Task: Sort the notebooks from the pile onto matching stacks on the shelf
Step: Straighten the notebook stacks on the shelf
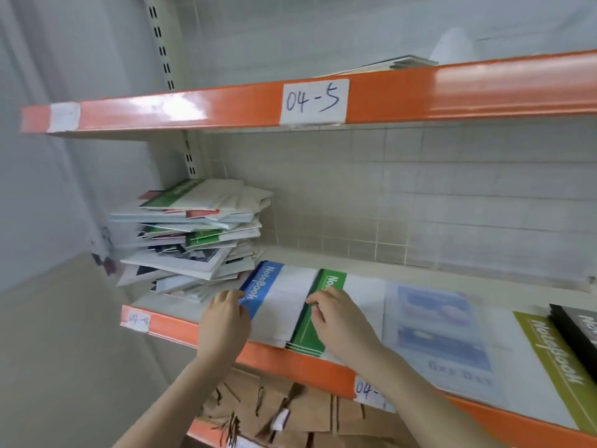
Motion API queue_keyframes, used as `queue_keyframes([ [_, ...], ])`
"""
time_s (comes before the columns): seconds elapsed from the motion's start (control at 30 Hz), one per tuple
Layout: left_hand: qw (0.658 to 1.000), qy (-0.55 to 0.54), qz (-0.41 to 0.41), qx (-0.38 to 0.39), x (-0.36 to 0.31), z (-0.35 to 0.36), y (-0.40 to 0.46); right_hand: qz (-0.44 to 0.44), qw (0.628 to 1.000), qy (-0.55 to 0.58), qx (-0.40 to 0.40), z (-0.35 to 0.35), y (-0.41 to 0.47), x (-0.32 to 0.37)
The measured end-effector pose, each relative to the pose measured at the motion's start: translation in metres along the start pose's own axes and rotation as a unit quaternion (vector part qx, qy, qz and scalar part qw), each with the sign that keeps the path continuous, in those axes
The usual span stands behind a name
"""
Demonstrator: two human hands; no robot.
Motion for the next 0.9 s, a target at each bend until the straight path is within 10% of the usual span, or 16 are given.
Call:
queue_keyframes([
  [0.47, 0.945, -0.098, -0.130, 0.284, 0.039, 0.031, 0.068, 0.026, 0.999, -0.040, 0.005, 0.054, 0.027, 0.007],
  [0.9, 0.904, -0.197, -0.166, 0.341, 0.044, 0.034, 0.073, 0.041, 0.998, -0.050, 0.003, 0.054, 0.028, 0.006],
])
Point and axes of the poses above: each hand's wrist, its own y-axis towards the middle knuckle, its own z-axis out of the palm, x = y × z, the point moved 9 cm from there along y, towards the middle knuckle, and after that the axes turned 10 degrees about -z, right-handed, at the moved point
